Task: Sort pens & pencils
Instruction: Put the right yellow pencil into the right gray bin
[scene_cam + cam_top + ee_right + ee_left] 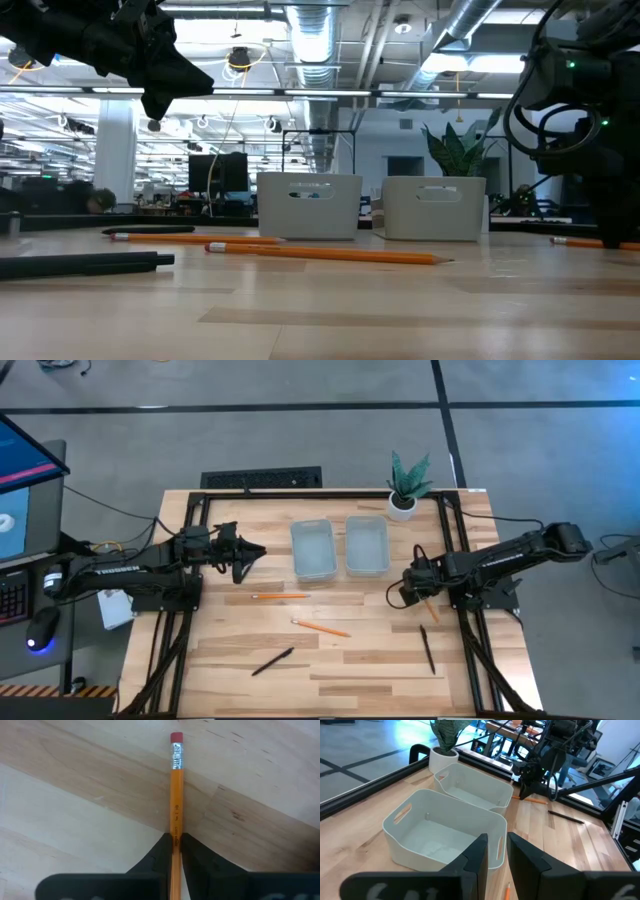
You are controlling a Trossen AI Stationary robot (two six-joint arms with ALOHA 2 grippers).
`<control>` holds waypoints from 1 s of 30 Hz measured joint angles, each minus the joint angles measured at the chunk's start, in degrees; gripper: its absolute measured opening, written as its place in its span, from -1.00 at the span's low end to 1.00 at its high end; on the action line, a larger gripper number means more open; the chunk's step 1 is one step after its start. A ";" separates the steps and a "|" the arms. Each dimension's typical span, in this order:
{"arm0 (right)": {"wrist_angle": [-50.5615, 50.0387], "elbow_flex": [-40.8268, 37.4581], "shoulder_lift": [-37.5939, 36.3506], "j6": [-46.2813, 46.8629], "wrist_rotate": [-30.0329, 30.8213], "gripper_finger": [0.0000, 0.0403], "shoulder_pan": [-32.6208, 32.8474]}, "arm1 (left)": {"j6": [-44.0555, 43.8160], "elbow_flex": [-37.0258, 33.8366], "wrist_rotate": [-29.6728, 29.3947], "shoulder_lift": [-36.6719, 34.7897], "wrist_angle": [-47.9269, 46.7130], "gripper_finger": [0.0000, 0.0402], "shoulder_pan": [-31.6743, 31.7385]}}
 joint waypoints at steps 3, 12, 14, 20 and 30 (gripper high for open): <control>-0.63 1.04 0.16 -0.04 -0.19 -0.72 0.00 | 0.01 0.00 0.01 0.02 0.01 -0.69 0.02; -1.55 6.15 0.12 -1.57 -0.45 -0.72 0.00 | 0.00 0.04 -0.01 0.02 -0.99 -0.69 0.02; -3.30 7.70 0.08 -2.04 -0.38 -0.72 0.00 | 0.00 0.04 -0.21 0.02 -1.72 -0.69 0.02; -6.91 14.13 0.08 -5.70 -0.49 -0.72 0.00 | 0.00 0.04 -1.47 0.02 -2.12 -0.69 0.01; -8.04 26.22 0.00 -13.83 0.92 -0.73 -2.28 | 0.00 0.04 -1.49 0.02 -2.35 -0.69 0.02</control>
